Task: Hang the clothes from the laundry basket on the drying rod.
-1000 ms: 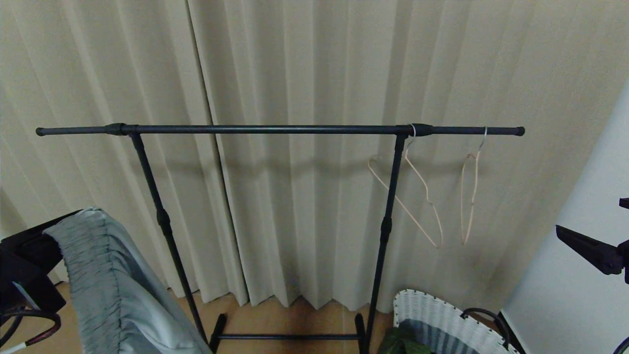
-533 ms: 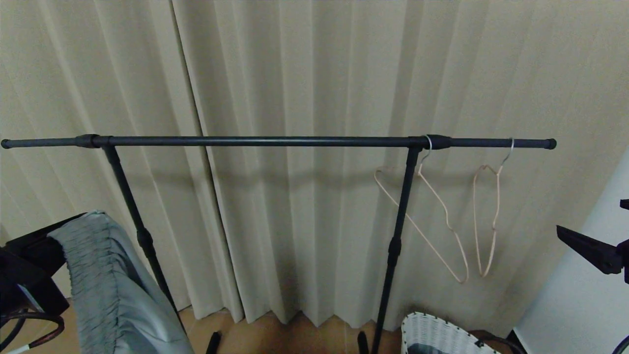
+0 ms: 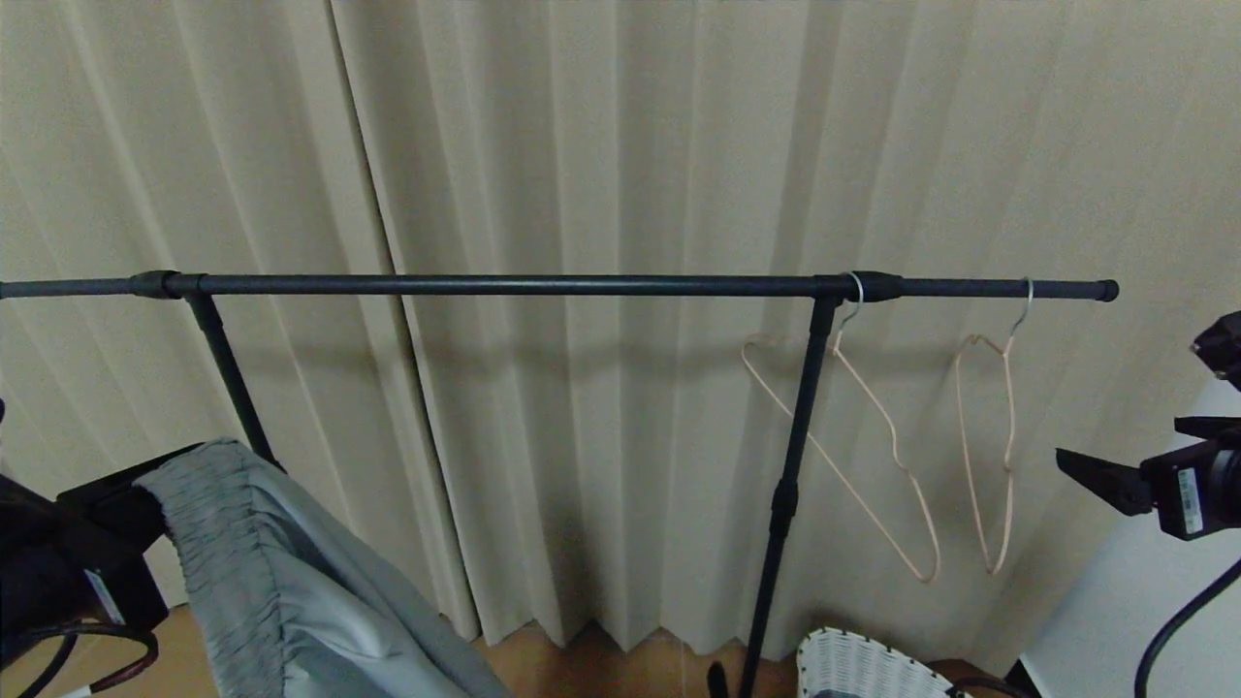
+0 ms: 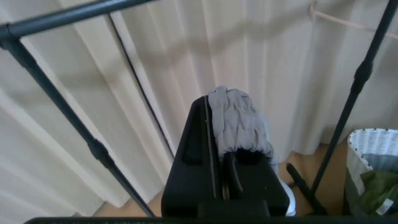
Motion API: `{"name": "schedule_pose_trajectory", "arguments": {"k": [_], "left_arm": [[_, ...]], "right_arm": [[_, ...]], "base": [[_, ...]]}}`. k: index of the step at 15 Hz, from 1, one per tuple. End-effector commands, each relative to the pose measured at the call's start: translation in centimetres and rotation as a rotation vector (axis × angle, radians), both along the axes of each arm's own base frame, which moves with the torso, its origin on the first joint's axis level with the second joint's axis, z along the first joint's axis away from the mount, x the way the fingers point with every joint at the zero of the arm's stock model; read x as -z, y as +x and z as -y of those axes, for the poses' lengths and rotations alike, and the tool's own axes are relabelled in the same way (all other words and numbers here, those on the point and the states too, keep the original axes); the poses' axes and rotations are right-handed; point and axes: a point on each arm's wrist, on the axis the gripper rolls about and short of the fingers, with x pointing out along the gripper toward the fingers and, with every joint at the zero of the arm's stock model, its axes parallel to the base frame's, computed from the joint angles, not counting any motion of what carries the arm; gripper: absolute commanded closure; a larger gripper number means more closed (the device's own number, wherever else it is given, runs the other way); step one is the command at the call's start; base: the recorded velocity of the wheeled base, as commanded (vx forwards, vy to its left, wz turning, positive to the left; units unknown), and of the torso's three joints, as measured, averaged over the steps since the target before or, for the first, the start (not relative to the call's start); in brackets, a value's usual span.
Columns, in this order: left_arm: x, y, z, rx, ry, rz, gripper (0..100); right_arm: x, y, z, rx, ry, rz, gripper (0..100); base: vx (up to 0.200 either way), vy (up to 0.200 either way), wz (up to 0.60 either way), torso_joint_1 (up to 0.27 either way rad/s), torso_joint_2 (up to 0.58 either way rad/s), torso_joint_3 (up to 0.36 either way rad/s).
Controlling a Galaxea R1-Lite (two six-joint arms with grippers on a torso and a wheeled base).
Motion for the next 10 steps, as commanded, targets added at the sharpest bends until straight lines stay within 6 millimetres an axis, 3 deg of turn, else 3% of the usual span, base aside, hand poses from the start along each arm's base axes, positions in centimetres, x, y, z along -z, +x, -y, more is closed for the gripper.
{"name": "schedule_pose_trajectory", "arguments": {"k": [1, 7, 10], "left_arm": [[0.4, 0.6, 0.0, -0.003, 0.003, -0.030, 100], [0.5, 0.5, 0.0, -0.003, 0.003, -0.033, 100], [0.4, 0.5, 0.0, -0.003, 0.003, -0.028, 100]], "right_arm": [[1.9, 4.2, -0.2, 0.062, 0.041, -0.106, 0], [3.6, 10.1, -2.6, 0.205, 0.098, -0.140, 0], [4.3, 10.5, -2.5, 0.269, 0.095, -0.151, 0]], "base": [[0.000, 0.000, 0.00, 0.000, 0.00, 0.000], [0.000, 0.000, 0.00, 0.000, 0.00, 0.000], [0.000, 0.000, 0.00, 0.000, 0.00, 0.000]]}}
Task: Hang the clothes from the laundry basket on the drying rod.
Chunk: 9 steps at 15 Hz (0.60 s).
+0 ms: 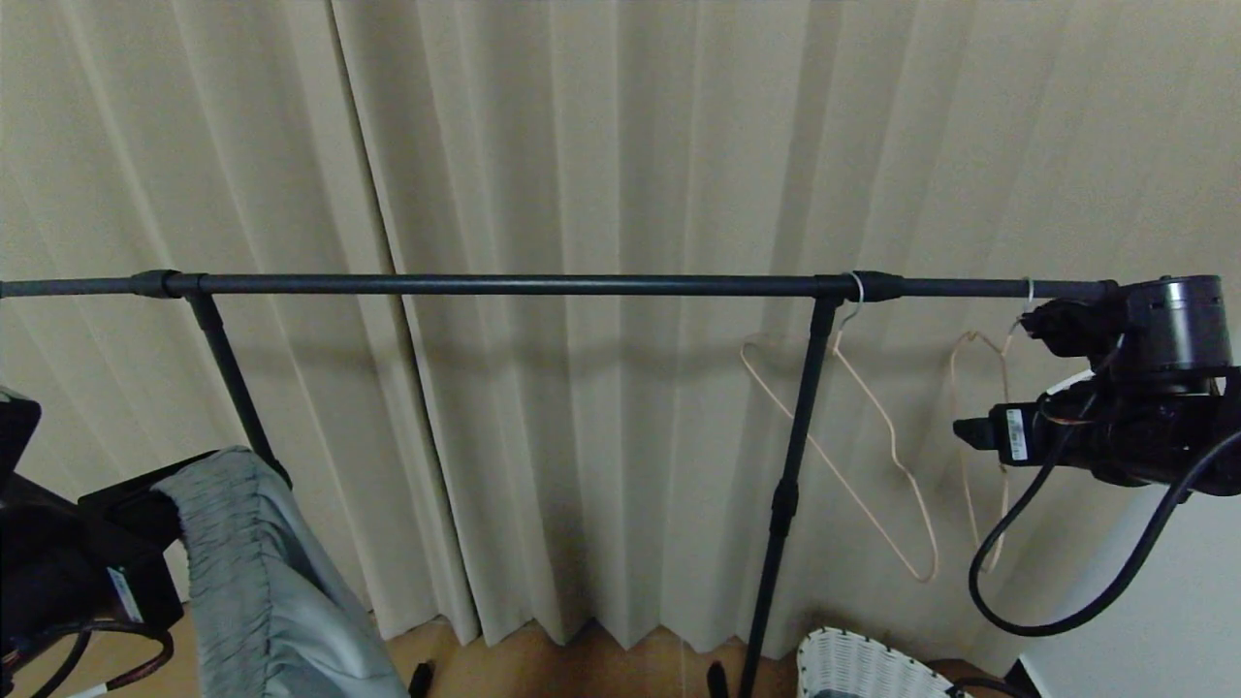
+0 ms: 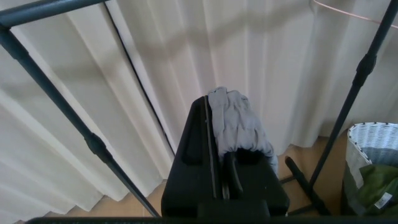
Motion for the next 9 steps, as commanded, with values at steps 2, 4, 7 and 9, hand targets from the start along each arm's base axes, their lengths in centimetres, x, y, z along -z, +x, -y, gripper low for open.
{"name": "schedule_pose_trajectory", "arguments": {"k": [2, 4, 7, 9], "left_arm": [[-0.1, 0.0, 0.0, 0.000, 0.000, 0.005, 100], [-0.1, 0.0, 0.0, 0.000, 0.000, 0.005, 100], [-0.1, -0.1, 0.0, 0.000, -0.001, 0.008, 100], [-0.1, -0.1, 0.0, 0.000, -0.001, 0.010, 100]], "right_arm": [[1.0, 0.5, 0.0, 0.018, 0.007, -0.032, 0], [1.3, 0.1, 0.3, 0.032, 0.000, -0.045, 0], [2.1, -0.3, 0.8, 0.052, -0.002, -0.075, 0], [2.2, -0.4, 0.9, 0.057, 0.000, -0.078, 0]], "base": [[0.000, 0.000, 0.00, 0.000, 0.00, 0.000], [0.000, 0.000, 0.00, 0.000, 0.00, 0.000], [0.000, 0.000, 0.00, 0.000, 0.00, 0.000], [0.000, 0.000, 0.00, 0.000, 0.00, 0.000]]}}
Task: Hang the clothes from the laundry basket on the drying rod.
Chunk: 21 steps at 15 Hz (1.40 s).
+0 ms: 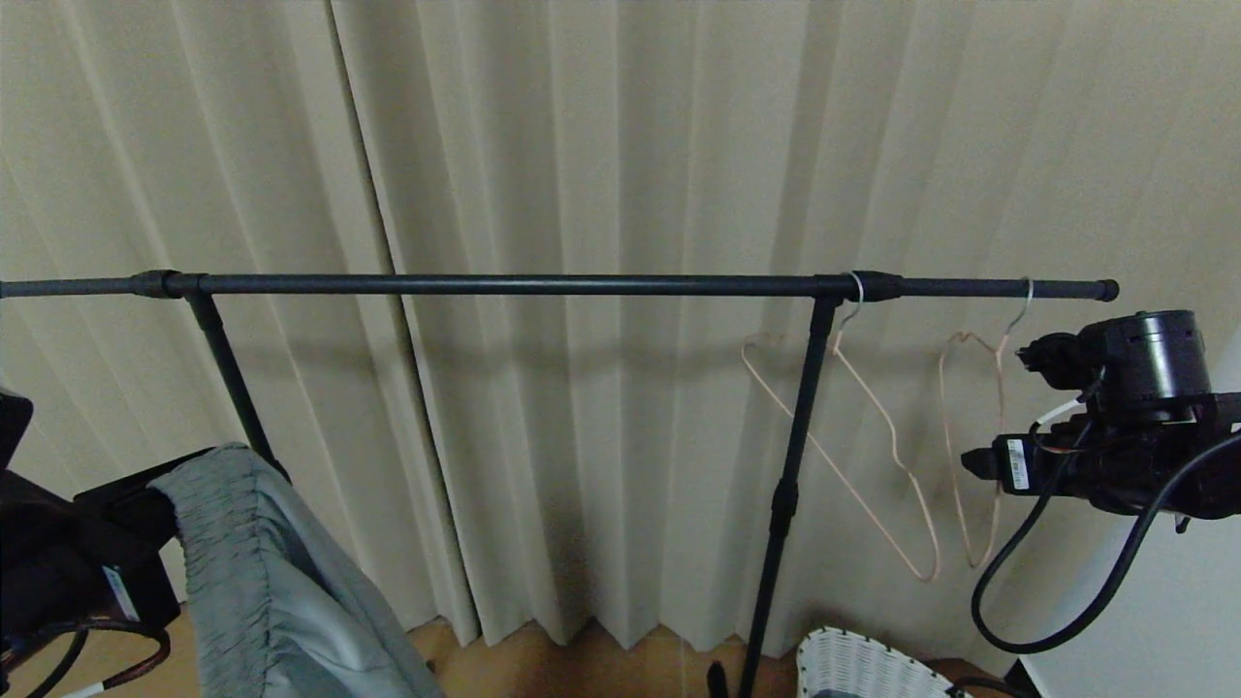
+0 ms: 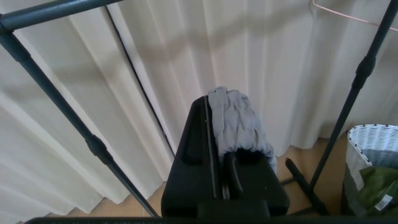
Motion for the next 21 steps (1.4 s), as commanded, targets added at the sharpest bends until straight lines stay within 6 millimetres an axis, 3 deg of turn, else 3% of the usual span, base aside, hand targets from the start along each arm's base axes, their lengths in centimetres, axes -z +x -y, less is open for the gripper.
{"name": "schedule_pose_trajectory", "arguments": {"k": [1, 12, 13, 21], "left_arm": [[0.0, -0.1, 0.0, 0.000, 0.001, 0.003, 100], [-0.2, -0.4, -0.3, -0.017, -0.002, 0.022, 100], [-0.2, -0.4, -0.2, -0.016, -0.001, 0.020, 100], [-0.2, -0.4, -0.3, -0.017, -0.001, 0.020, 100]], "right_arm": [[-0.1, -0.1, 0.1, 0.002, 0.001, 0.002, 0], [1.1, 0.9, 0.6, 0.018, 0.006, -0.001, 0], [1.1, 0.9, 0.6, 0.018, 0.006, -0.001, 100], [0.7, 0.8, 0.8, 0.008, 0.016, 0.011, 100]], "base": [[0.000, 0.000, 0.00, 0.000, 0.00, 0.000], [0.000, 0.000, 0.00, 0.000, 0.00, 0.000], [0.000, 0.000, 0.00, 0.000, 0.00, 0.000], [0.000, 0.000, 0.00, 0.000, 0.00, 0.000]]}}
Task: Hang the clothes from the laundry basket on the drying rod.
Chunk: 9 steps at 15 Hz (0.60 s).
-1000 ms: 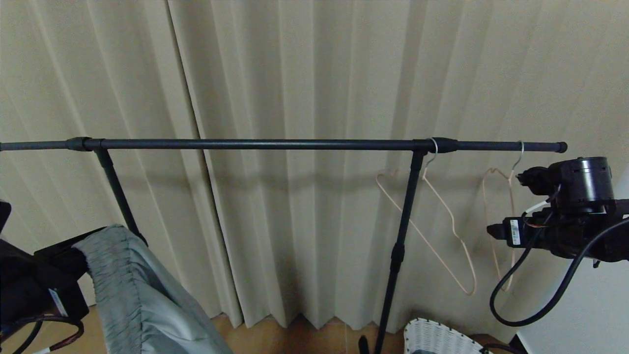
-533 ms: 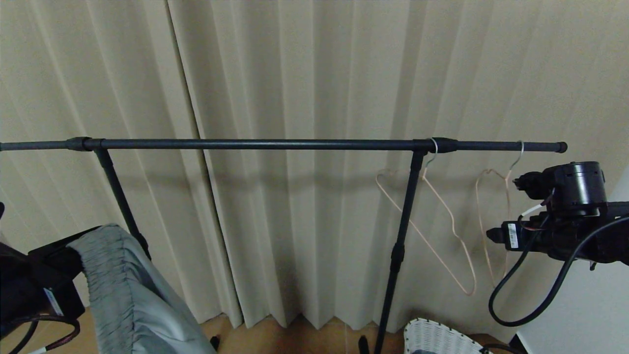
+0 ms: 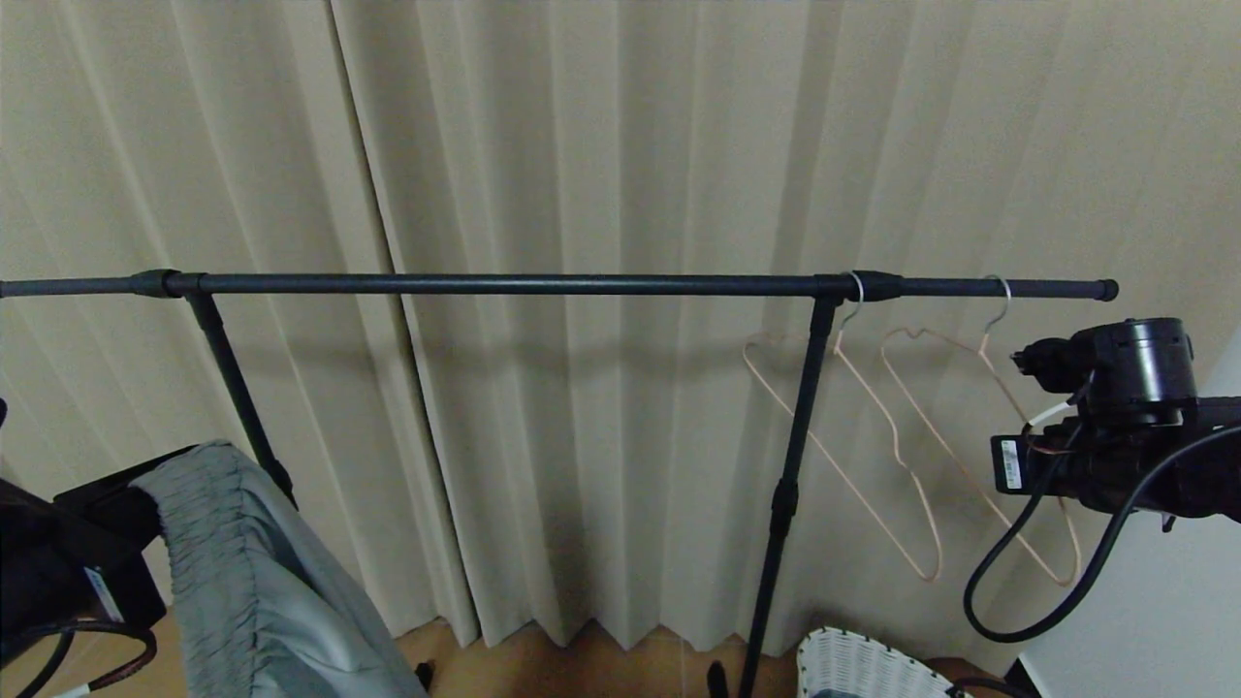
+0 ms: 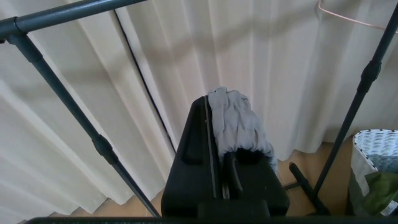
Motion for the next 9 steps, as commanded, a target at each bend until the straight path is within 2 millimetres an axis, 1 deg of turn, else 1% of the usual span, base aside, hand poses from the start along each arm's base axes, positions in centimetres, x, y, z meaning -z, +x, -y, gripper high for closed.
{"name": "schedule_pose_trajectory", "arguments": {"k": [1, 2, 4, 5, 6, 9], "left_arm": [[0.0, 0.0, 0.0, 0.000, 0.000, 0.000, 100], [0.0, 0.0, 0.0, 0.000, 0.000, 0.000, 100], [0.1, 0.0, 0.0, 0.002, 0.000, -0.003, 100], [0.1, 0.0, 0.0, 0.002, 0.000, -0.003, 100], [0.1, 0.0, 0.0, 0.002, 0.000, -0.003, 100], [0.0, 0.0, 0.0, 0.002, 0.001, -0.001, 100]], "right_arm": [[-0.2, -0.1, 0.2, -0.005, 0.010, 0.008, 100], [-0.4, -0.2, 0.2, -0.009, 0.016, 0.013, 100], [-1.4, -0.7, 0.2, -0.035, 0.042, 0.048, 100], [-1.4, -0.7, 0.2, -0.035, 0.042, 0.048, 100], [-2.2, -1.4, 0.2, -0.054, 0.056, 0.084, 100], [-2.6, -1.9, 0.2, -0.070, 0.062, 0.141, 100]], "base": [[0.000, 0.000, 0.00, 0.000, 0.00, 0.000], [0.000, 0.000, 0.00, 0.000, 0.00, 0.000], [0.000, 0.000, 0.00, 0.000, 0.00, 0.000], [0.000, 0.000, 0.00, 0.000, 0.00, 0.000], [0.000, 0.000, 0.00, 0.000, 0.00, 0.000], [0.000, 0.000, 0.00, 0.000, 0.00, 0.000]]}}
